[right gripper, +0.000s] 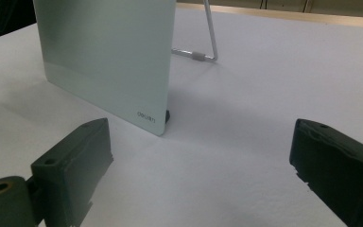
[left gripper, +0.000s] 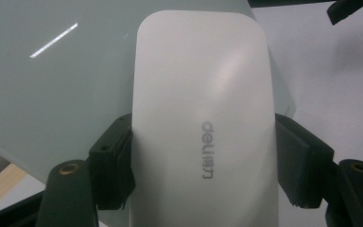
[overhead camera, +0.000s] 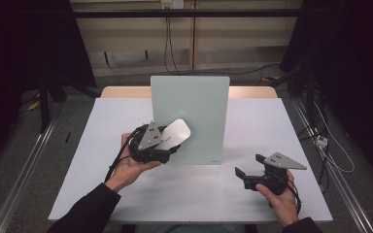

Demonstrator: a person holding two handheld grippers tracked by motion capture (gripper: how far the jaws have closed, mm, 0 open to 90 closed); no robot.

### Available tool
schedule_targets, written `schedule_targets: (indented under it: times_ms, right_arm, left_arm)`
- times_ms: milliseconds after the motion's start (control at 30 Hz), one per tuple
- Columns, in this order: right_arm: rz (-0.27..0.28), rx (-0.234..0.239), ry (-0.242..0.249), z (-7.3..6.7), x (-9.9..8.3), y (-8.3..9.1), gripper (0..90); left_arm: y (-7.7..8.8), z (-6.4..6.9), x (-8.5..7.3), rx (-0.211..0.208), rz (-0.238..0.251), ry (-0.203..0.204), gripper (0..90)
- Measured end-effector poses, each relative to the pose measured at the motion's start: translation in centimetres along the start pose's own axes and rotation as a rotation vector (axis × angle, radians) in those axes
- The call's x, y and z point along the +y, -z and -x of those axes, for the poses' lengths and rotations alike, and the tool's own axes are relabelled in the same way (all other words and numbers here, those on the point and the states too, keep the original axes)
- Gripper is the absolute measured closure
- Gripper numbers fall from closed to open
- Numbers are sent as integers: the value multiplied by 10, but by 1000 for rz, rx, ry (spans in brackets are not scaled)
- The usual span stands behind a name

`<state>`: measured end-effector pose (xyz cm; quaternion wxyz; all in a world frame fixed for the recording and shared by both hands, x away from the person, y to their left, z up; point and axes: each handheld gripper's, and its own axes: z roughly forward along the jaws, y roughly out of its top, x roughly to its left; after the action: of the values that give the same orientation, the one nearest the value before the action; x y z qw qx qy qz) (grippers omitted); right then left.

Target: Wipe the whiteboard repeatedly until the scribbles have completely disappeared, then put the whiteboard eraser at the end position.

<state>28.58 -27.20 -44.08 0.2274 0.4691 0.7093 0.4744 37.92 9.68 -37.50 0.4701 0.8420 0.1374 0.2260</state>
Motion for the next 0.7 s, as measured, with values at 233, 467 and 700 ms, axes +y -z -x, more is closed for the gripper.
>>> schedule_targets:
  times_ms: [233,467,700]
  right_arm:
    - [1,2,3,0,1,-1,64]
    - [3,4,3,0,0,1,64]
    - [10,3,7,0,0,2,64]
  left_arm:
    - [4,0,-1,-39,-19,27,311]
    - [6,-1,-7,-90,-52,78,311]
    - [7,-4,-11,-139,-83,109,311]
